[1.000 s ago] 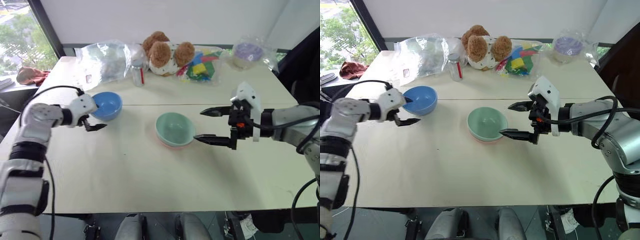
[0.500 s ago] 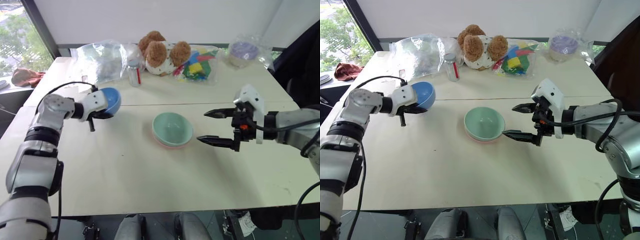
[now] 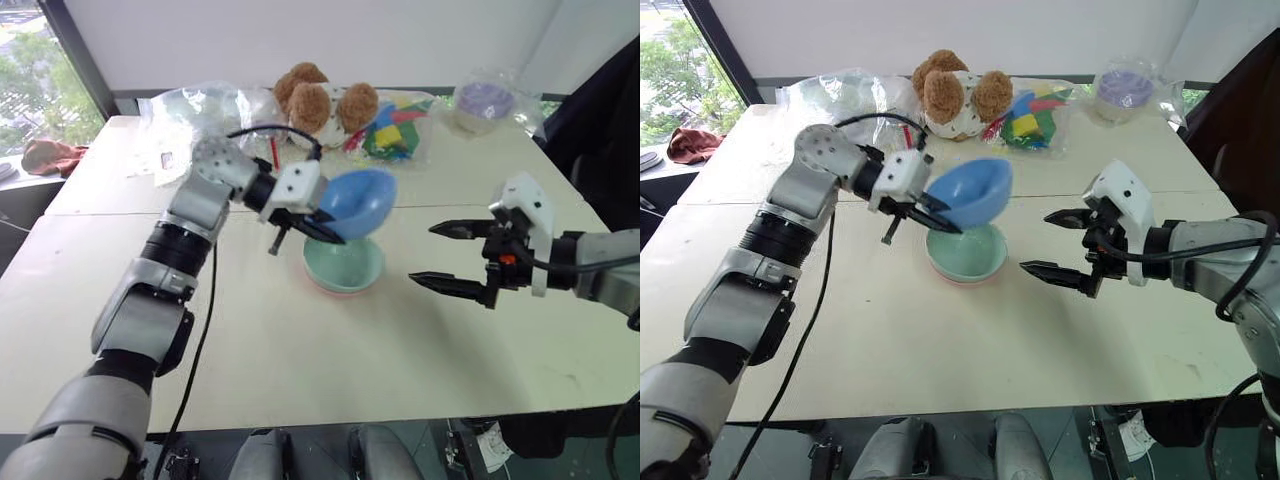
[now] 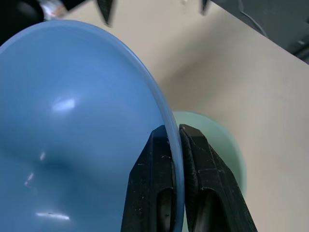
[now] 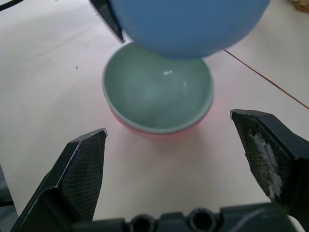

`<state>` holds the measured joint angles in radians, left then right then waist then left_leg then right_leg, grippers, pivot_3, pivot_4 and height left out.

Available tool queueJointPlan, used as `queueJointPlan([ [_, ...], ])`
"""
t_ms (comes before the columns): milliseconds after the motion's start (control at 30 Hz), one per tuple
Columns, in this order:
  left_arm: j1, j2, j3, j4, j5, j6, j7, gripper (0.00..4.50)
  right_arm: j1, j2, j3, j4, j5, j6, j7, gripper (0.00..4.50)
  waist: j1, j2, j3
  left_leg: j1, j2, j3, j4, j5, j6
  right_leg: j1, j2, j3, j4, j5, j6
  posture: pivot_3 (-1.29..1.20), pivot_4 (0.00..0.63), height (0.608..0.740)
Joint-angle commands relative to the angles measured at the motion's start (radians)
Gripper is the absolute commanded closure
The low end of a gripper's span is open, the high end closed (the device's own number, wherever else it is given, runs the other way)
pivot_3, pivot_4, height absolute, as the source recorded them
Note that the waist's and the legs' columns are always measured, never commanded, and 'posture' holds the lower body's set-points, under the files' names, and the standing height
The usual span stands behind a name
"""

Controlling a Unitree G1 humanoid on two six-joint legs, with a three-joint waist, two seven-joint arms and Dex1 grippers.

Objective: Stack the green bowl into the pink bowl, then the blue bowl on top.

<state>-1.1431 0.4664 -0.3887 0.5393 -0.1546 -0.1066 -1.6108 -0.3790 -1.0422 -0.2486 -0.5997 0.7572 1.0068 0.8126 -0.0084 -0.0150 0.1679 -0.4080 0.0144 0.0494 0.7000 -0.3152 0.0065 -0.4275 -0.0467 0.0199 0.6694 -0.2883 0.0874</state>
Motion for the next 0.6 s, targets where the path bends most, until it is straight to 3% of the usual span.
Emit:
queueJointPlan([
  [33, -0.023, 0.033, -0.099, 0.018, 0.005, -0.119, -0.004, 4.47, 0.026, -0.019, -0.081, -0.052, 0.027, 0.019, -0.026, 0.0, -0.002, 0.0, 0.0, 0.0, 0.0, 0.0, 0.0, 0.0, 0.0, 0.0, 0.0, 0.0, 0.0, 0.0, 0.0, 0.0, 0.15, 0.74],
  [267, -0.058, 0.067, -0.24, 0.072, -0.015, -0.21, -0.004, 4.47, 0.058, -0.012, -0.109, -0.079, 0.05, 0.033, -0.062, 0.0, -0.002, 0.0, 0.0, 0.0, 0.0, 0.0, 0.0, 0.0, 0.0, 0.0, 0.0, 0.0, -0.001, 0.0, 0.0, 0.0, 0.15, 0.74],
  [300, -0.062, 0.073, -0.255, 0.071, -0.023, -0.204, -0.004, 3.72, 0.06, -0.012, -0.109, -0.079, 0.05, 0.032, -0.066, 0.0, -0.002, 0.0, 0.0, -0.001, 0.0, 0.0, 0.0, 0.0, 0.0, 0.0, 0.0, 0.0, -0.001, 0.0, 0.0, 0.0, 0.15, 0.74],
  [400, -0.073, 0.074, -0.258, 0.083, -0.035, -0.196, -0.004, 2.33, 0.058, -0.014, -0.105, -0.077, 0.054, 0.029, -0.074, 0.0, -0.002, 0.0, 0.0, -0.001, 0.0, 0.0, 0.0, 0.0, 0.0, 0.0, 0.0, 0.0, -0.001, 0.0, 0.0, 0.0, 0.15, 0.74],
  [533, -0.091, 0.041, -0.157, 0.101, -0.075, -0.13, -0.004, 0.22, 0.059, -0.02, -0.096, -0.069, 0.05, 0.018, -0.071, 0.0, -0.001, 0.0, 0.0, -0.001, -0.001, 0.0, 0.0, 0.0, 0.0, 0.0, 0.0, 0.0, -0.001, 0.0, 0.0, 0.0, 0.15, 0.74],
  [600, -0.099, 0.022, -0.086, 0.104, -0.098, -0.071, 0.004, 0.04, 0.059, -0.026, -0.087, -0.062, 0.042, 0.009, -0.063, 0.0, -0.001, 0.0, 0.0, -0.001, -0.001, 0.0, 0.001, 0.0, 0.0, 0.0, 0.0, 0.0, -0.001, 0.0, 0.0, 0.0, 0.15, 0.74],
])
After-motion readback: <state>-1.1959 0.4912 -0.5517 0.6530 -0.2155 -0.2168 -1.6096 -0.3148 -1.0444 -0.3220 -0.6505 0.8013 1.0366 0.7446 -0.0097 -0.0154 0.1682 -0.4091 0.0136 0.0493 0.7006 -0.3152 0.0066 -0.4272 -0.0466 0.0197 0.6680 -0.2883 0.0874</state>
